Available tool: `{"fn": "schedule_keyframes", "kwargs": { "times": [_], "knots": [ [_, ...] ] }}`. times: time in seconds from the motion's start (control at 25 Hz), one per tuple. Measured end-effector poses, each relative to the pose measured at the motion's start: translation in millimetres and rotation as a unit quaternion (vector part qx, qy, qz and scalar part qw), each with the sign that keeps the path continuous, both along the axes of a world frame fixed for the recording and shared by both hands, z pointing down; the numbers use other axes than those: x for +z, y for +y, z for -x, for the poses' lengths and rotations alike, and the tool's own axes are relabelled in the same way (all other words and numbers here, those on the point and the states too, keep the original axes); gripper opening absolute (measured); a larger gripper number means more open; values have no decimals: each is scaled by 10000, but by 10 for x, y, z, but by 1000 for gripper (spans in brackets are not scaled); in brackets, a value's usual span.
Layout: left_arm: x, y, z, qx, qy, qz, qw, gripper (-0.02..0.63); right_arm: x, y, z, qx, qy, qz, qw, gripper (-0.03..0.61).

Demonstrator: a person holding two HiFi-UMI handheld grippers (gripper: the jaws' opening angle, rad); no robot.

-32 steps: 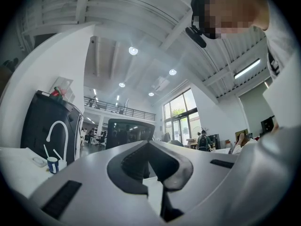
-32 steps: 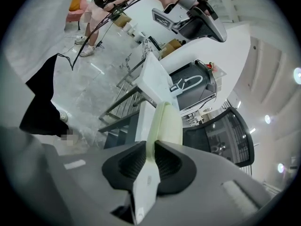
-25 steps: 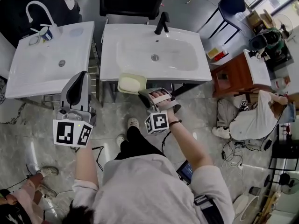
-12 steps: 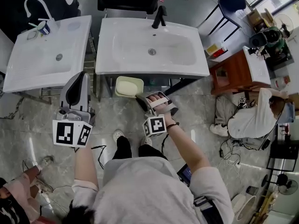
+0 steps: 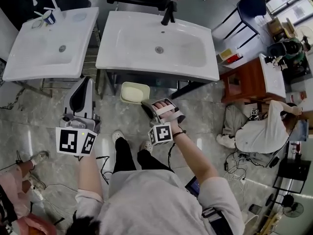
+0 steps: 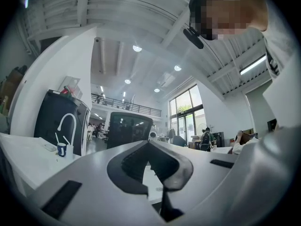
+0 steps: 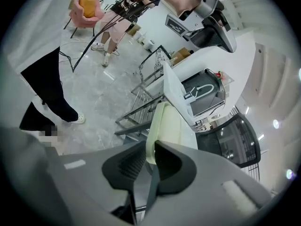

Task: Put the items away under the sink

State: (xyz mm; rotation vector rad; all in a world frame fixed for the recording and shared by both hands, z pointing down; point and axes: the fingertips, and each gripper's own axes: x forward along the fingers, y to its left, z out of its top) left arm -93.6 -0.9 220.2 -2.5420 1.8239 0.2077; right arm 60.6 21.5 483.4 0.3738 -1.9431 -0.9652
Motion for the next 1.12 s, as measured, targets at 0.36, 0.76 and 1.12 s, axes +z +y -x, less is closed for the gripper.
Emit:
{"fn": "schedule_keyframes", "kwargs": {
  "times": [0.36, 0.76, 1.12],
  "knots": [
    [432, 60, -200, -178, -34, 259, 9995, 8, 414, -61, -218, -170, 75, 74, 9998, 66],
    [1131, -176, -197, -86, -101, 514, 9986, 8, 1040, -442, -136, -234, 199, 37, 9995, 67],
    [1876, -410, -115, 28, -200, 476, 9987, 8, 1789, -812, 17, -288, 172, 20, 9994, 67]
  ]
}}
